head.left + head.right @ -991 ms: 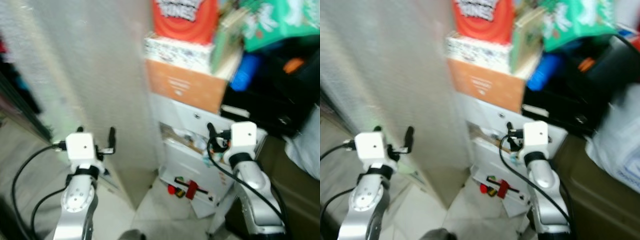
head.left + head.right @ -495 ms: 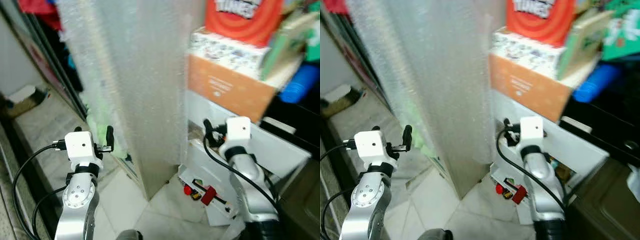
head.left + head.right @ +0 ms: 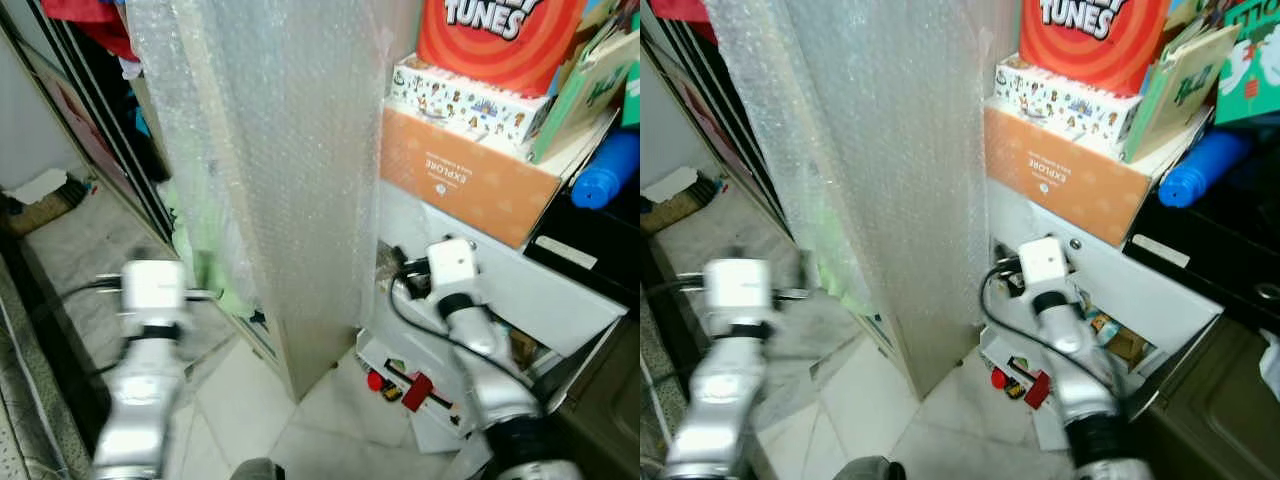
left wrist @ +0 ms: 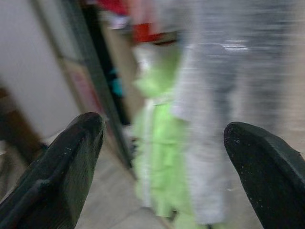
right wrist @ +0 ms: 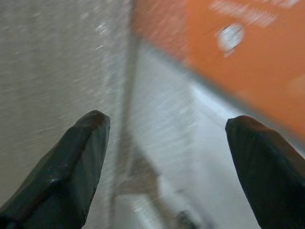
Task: Clean up the room
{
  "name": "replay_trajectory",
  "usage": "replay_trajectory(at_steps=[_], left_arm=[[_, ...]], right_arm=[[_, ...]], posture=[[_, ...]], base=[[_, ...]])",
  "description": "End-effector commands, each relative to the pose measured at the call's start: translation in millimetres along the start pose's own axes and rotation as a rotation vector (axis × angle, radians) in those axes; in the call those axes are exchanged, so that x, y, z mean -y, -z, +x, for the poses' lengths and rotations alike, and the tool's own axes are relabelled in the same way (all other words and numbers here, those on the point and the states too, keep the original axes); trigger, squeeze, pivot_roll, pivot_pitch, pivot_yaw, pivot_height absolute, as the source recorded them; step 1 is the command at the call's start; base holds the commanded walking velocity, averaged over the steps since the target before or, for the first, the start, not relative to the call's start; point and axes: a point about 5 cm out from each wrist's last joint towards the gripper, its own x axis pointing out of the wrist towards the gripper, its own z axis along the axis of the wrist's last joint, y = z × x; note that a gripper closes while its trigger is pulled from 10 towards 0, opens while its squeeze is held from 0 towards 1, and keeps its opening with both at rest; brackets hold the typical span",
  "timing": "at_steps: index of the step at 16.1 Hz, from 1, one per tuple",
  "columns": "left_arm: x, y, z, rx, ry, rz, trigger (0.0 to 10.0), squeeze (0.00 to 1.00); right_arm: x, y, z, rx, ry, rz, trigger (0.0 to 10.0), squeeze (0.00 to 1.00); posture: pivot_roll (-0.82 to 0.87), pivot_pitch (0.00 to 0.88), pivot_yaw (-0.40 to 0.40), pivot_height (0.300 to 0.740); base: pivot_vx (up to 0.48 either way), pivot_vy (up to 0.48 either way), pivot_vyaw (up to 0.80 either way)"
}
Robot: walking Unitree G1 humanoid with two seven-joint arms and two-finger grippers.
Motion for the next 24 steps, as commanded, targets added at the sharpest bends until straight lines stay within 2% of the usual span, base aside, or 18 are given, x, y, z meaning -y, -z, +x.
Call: replay_trajectory(at_steps=[1, 3, 4, 5, 7, 8, 10, 11, 14, 17, 18, 21, 24], left_arm=[[-7.2, 7, 0.4, -0.025, -0.03, -0.003, 10.0, 0.0], [5.0, 4, 8.0, -0.017, 0.027, -0.011, 10.0, 0.0], [17.7, 3, 13.7, -0.015, 0.073, -0.038, 10.0, 0.0], [34.2, 9, 15.5, -0.032, 0.124, -0.066, 10.0, 0.0], [56.4, 13, 13.7, -0.04, 0.196, -0.07, 10.0, 0.0], [61.0, 10, 12.4, -0.023, 0.212, -0.075, 10.0, 0.0], [56.9, 13, 9.1, -0.036, 0.186, -0.09, 10.0, 0.0], [49.9, 10, 9.8, -0.023, 0.162, -0.086, 10.0, 0.0], [40.5, 4, 10.1, 0.004, 0.143, -0.083, 10.0, 0.0], [30.9, 11, 2.7, -0.003, 0.109, -0.083, 10.0, 0.0], [31.4, 13, 2.7, -0.006, 0.1, -0.079, 10.0, 0.0], [36.2, 2, 7.5, 0.033, 0.054, -0.111, 10.0, 0.0], [39.7, 6, -0.9, 0.017, 0.057, -0.117, 10.0, 0.0]], right_arm=[[11.8, 6, 1.2, -0.036, 0.04, 0.036, 10.0, 0.0], [14.1, 4, 5.2, -0.031, 0.038, 0.035, 10.0, 0.0], [10.6, -1, 9.9, -0.006, 0.031, 0.046, 10.0, 0.0], [3.3, 0, 12.8, -0.002, 0.024, 0.061, 10.0, 0.0], [-9.6, 1, 14.3, -0.002, 0.011, 0.09, 10.0, 0.0], [-14.1, -5, 14.3, 0.038, -0.005, 0.092, 10.0, 0.0], [-14.5, -8, 12.3, 0.048, -0.004, 0.114, 10.0, 0.0], [-15.2, -19, 13.7, 0.084, -0.014, 0.118, 10.0, 0.0], [-16.1, -29, 8.8, 0.123, -0.014, 0.13, 10.0, 0.0], [-19.6, -10, -9.2, 0.075, -0.033, 0.109, 10.0, 0.0], [-20.4, -6, -10.9, 0.064, -0.041, 0.1, 10.0, 0.0], [-14.7, -18, -2.8, 0.074, -0.086, 0.044, 10.0, 0.0], [-16.3, -19, 2.2, 0.071, -0.094, 0.044, 10.0, 0.0]], posture=[[0.08, 0.0, 0.017, 0.74], [0.07, 0.0, 0.013, 0.74], [0.06, 0.0, 0.026, 0.74], [0.04, 0.0, 0.042, 0.74], [0.02, 0.0, 0.059, 0.74], [0.02, 0.0, 0.06, 0.74], [0.02, 0.0, 0.048, 0.74], [0.02, 0.0, 0.046, 0.74], [0.02, 0.0, 0.045, 0.74], [0.01, 0.0, 0.036, 0.74], [0.0, 0.0, 0.019, 0.74], [0.0, 0.0, -0.033, 0.74], [0.01, 0.0, -0.026, 0.74]], base=[[0.0, 0.0, 0.0], [0.0, 0.0, 0.0], [0.0, 0.0, 0.0], [0.0, 0.0, 0.0], [0.0, 0.0, 0.0], [0.0, 0.0, 0.0], [0.0, 0.0, 0.0], [0.0, 0.0, 0.0], [0.0, 0.0, 0.0], [0.0, 0.0, 0.0], [0.0, 0.0, 0.0], [0.0, 0.0, 0.0], [0.0, 0.0, 0.0]])
